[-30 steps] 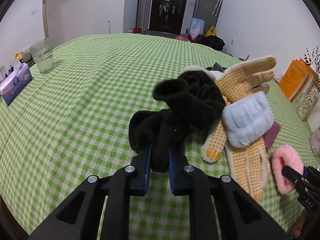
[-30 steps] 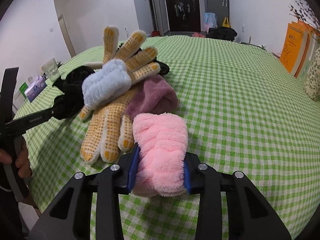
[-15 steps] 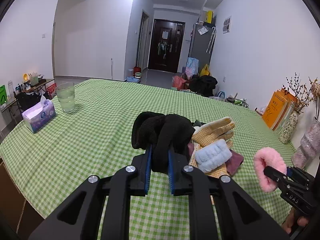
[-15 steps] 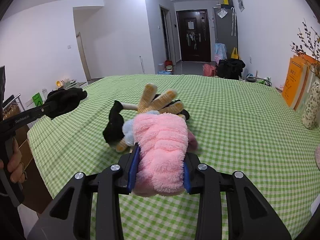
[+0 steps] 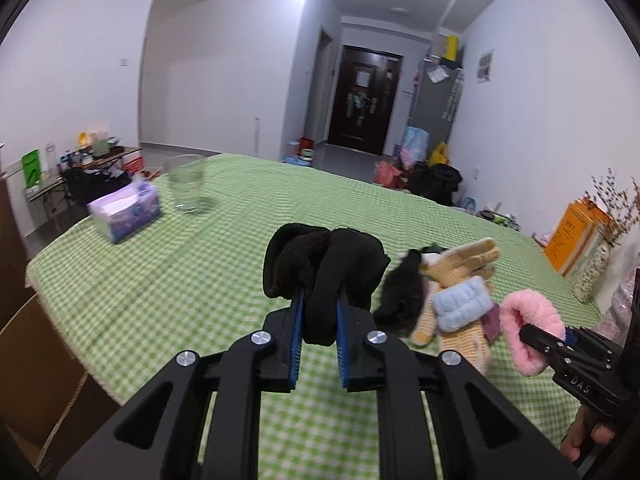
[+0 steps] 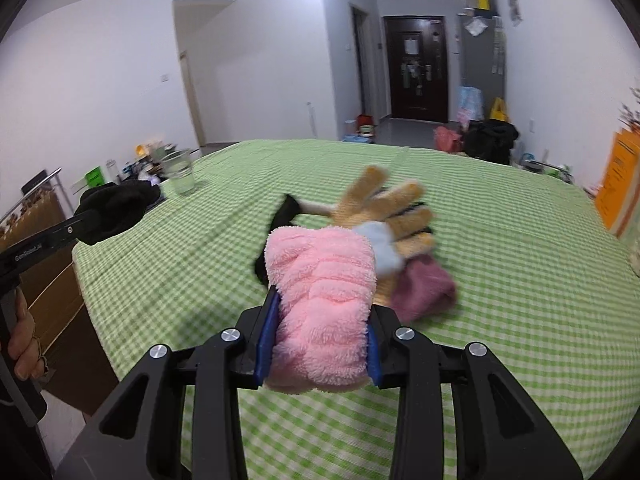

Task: Organize soft objects
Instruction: 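Carry both items to the cardboard box and open both tools to drop them, then lift both tools out of the box and return them over the table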

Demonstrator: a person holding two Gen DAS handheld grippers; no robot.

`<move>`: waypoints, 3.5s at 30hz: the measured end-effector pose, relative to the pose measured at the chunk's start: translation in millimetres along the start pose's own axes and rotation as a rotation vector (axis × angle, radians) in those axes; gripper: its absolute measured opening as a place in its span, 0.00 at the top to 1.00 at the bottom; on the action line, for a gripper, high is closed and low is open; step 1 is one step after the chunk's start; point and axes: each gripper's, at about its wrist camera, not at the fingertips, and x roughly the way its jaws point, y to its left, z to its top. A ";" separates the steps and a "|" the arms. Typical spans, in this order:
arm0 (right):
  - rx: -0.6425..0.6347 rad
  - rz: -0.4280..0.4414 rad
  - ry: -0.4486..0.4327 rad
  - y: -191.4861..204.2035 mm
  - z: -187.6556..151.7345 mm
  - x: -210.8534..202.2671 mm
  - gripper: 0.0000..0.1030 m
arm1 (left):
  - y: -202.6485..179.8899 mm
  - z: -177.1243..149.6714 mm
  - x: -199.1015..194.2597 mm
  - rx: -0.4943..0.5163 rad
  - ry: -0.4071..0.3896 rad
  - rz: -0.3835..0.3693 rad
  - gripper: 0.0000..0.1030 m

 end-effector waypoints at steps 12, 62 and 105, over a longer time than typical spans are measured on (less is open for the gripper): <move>-0.217 0.253 0.055 134.5 34.1 66.4 0.65 | 137.6 -25.6 -63.5 -0.197 -0.029 0.297 0.89; -0.871 0.539 0.619 542.6 -55.3 207.8 0.44 | 389.5 -170.0 -84.1 -0.812 0.359 0.711 0.38; -0.549 0.725 -0.071 425.9 38.4 97.4 0.30 | 271.6 -74.3 -179.2 -0.384 -0.287 0.996 0.07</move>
